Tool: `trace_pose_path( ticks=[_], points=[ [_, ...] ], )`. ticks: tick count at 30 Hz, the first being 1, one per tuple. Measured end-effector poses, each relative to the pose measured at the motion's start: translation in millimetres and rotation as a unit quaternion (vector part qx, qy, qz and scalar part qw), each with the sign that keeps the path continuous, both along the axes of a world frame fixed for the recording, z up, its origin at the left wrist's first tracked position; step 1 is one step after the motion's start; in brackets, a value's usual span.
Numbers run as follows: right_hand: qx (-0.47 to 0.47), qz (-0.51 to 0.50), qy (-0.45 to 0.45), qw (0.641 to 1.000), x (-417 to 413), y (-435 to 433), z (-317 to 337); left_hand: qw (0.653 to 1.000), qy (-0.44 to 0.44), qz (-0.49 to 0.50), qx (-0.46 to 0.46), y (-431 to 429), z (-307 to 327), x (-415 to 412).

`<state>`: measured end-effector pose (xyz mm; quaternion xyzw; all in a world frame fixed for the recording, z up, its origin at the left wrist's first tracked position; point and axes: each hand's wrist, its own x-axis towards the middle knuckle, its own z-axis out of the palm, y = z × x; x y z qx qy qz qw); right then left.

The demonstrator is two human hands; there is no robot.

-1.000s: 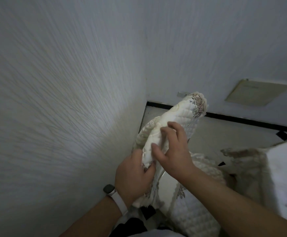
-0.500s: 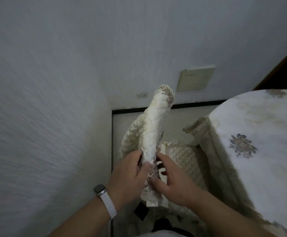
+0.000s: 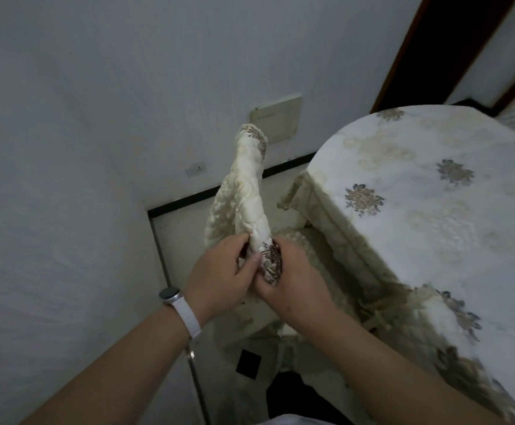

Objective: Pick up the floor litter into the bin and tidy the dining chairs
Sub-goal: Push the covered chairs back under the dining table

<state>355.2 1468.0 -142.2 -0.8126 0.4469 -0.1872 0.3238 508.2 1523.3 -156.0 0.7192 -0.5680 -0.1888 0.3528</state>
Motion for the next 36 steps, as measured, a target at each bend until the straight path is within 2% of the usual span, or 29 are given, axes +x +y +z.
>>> trace_pose_path(
  ticks=[3, 7, 12, 18, 23, 27, 30, 32, 36],
  points=[
    [0.004, 0.008, 0.028, 1.0, 9, -7, 1, 0.999, -0.029, -0.013, -0.016, -4, 5, 12],
    [-0.007, 0.021, 0.016, 1.0, 8, -13, -1, 0.984, -0.138, -0.099, -0.046, -23, 19, 37],
    [0.006, 0.041, 0.014, 0.999, 8, -19, -2, 0.933, -0.273, -0.2, -0.125, -58, 23, 74],
    [0.023, 0.071, 0.021, 0.997, 8, -26, 1, 0.897, -0.355, -0.202, -0.168, -91, 27, 105],
    [0.028, 0.069, 0.037, 0.997, 10, -31, 7, 0.831, -0.425, -0.314, -0.171, -122, 31, 111],
    [0.028, 0.043, 0.044, 0.998, 15, -35, 10, 0.806, -0.423, -0.347, -0.226, -144, 28, 115],
    [0.025, 0.009, 0.032, 0.999, 19, -37, 11, 0.799, -0.387, -0.365, -0.28, -161, 21, 112],
    [0.02, -0.023, 0.022, 0.999, 21, -39, 14, 0.808, -0.346, -0.376, -0.294, -171, 19, 105],
    [0.04, -0.071, 0.017, 0.997, 33, -42, 21, 0.846, -0.241, -0.37, -0.299, -192, 25, 89]
  ],
)
